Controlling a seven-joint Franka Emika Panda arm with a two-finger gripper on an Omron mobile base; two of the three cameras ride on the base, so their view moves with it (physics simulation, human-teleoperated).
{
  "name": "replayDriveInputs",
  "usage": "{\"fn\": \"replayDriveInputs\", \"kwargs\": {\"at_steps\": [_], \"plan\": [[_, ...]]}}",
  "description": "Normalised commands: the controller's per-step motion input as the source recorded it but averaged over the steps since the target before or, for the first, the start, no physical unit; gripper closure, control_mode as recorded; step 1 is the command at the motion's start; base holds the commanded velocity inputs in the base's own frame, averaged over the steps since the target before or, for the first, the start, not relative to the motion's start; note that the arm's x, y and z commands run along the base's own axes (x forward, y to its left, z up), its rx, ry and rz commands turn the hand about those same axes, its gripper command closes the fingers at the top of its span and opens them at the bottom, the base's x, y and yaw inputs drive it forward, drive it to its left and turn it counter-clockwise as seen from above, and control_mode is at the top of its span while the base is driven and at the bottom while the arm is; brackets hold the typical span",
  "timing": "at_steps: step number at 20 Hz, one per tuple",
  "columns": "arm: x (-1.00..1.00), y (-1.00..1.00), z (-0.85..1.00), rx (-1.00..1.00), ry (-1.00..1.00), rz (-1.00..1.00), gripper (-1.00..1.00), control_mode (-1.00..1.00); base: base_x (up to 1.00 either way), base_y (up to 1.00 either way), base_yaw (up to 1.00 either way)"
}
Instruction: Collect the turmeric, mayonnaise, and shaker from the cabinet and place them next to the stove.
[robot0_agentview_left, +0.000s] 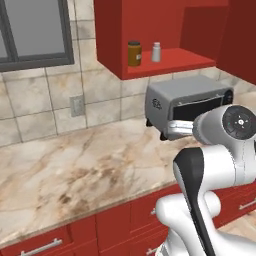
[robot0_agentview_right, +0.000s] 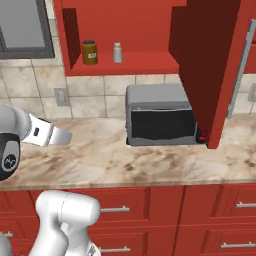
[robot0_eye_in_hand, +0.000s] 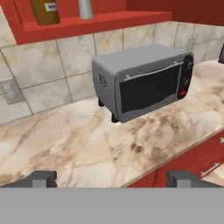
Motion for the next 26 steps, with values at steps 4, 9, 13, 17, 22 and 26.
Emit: {"fn": "replayDriveInputs", "kwargs": {"at_steps": [4,9,13,17,22,26], "plan": [[0.00,0.00,0.00,0.00,0.00,0.00,-1.00,1.00,0.31,-0.68,0.16],[0.00,0.00,0.00,0.00,0.00,0.00,-1.00,1.00,0.54,-0.34,0.15],[0.00,0.00,0.00,0.00,0.00,0.00,-1.00,1.00,0.36,-0.07,0.19],[0.00,0.00,0.00,0.00,0.00,0.00,-1.00,1.00,0.20,-0.15,0.25],[0.00,0.00,0.00,0.00,0.00,0.00,-1.00,1.00,0.31,-0.33,0.30],[0.00,0.00,0.00,0.00,0.00,0.00,-1.00,1.00,0.52,-0.35,0.32]]}}
